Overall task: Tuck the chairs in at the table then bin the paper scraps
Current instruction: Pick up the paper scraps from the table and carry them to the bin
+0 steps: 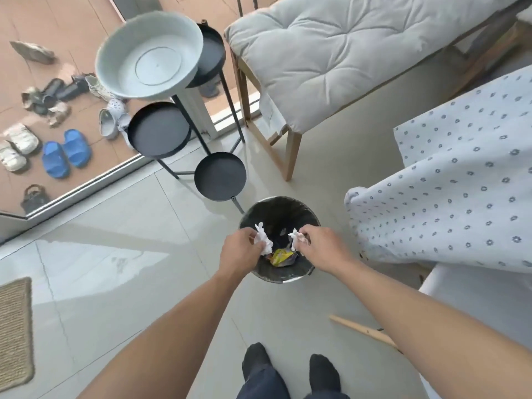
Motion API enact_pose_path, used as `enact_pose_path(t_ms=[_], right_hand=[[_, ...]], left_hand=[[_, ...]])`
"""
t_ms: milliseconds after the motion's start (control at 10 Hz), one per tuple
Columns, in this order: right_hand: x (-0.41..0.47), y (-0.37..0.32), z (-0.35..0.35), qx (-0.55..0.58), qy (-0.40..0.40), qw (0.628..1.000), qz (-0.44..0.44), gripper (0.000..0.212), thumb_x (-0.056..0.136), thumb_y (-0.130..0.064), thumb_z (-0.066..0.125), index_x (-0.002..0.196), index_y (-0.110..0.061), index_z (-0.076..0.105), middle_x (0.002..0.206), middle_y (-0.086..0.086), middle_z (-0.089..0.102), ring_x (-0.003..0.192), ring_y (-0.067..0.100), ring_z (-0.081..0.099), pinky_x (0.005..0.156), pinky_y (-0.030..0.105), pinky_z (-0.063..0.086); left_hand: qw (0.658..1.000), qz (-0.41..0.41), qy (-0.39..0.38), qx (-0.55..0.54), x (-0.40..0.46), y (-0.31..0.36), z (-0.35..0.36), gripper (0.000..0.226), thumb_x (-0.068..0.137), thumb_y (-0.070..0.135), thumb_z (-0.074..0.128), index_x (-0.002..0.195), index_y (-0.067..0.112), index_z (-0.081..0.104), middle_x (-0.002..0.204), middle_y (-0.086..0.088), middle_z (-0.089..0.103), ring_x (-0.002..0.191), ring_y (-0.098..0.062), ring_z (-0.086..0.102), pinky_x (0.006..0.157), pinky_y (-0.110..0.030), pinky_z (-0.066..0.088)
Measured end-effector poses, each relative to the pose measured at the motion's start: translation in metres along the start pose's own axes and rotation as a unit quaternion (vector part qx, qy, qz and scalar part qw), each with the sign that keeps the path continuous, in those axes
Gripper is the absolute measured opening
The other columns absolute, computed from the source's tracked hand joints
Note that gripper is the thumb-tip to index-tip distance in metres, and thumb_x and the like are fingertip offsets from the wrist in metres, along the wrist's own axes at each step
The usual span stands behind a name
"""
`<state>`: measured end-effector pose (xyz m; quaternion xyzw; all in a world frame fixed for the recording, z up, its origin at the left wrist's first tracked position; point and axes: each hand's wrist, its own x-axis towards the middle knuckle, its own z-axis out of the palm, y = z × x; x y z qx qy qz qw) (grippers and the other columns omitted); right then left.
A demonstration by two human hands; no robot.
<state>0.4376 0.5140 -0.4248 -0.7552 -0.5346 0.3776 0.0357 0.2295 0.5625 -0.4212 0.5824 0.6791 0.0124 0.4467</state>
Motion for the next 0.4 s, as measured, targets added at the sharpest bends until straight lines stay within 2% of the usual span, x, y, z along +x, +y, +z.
enact_pose_path(t_ms=[100,200,300,400], right_hand=[[0.024,0.010,0.029,-0.023,-0.027,0.999,0.036,0.037,0.091,-0.051,0.064,0.116,-0.023,0.063,0.105,0.002,0.072,0.102,0.033,0.067,0.081,0.044,0.056],[0.026,0.015,0.039,-0.032,-0.029,0.997,0.061,0.057,0.089,-0.056,0.065,0.131,-0.019,0.056,0.131,0.008,0.065,0.122,0.035,0.062,0.094,0.048,0.054],[0.014,0.014,0.032,-0.013,-0.024,0.997,0.073,0.068,0.090,-0.057,0.064,0.145,-0.020,0.049,0.143,0.009,0.059,0.132,0.034,0.056,0.103,0.050,0.051],[-0.004,0.006,0.011,0.014,-0.002,0.996,0.085,0.071,0.091,-0.059,0.062,0.149,-0.021,0.047,0.144,0.008,0.058,0.135,0.032,0.054,0.104,0.051,0.050]], left_hand=[[0.998,0.011,-0.041,0.037,0.032,-0.016,0.016,0.040,0.092,0.030,0.071,0.130,0.017,0.071,0.121,-0.004,0.074,0.115,-0.026,0.068,0.099,-0.044,0.058],[0.994,0.024,-0.064,0.087,0.044,-0.020,0.019,0.052,0.095,0.033,0.068,0.143,0.014,0.062,0.137,-0.007,0.069,0.126,-0.029,0.064,0.106,-0.045,0.055],[0.990,0.043,-0.067,0.120,0.041,-0.012,0.010,0.053,0.099,0.035,0.063,0.147,0.016,0.057,0.141,-0.008,0.066,0.126,-0.028,0.064,0.104,-0.044,0.056],[0.988,0.059,-0.068,0.129,0.027,0.008,-0.009,0.054,0.102,0.035,0.060,0.151,0.015,0.053,0.147,-0.008,0.063,0.128,-0.029,0.063,0.105,-0.042,0.055]])
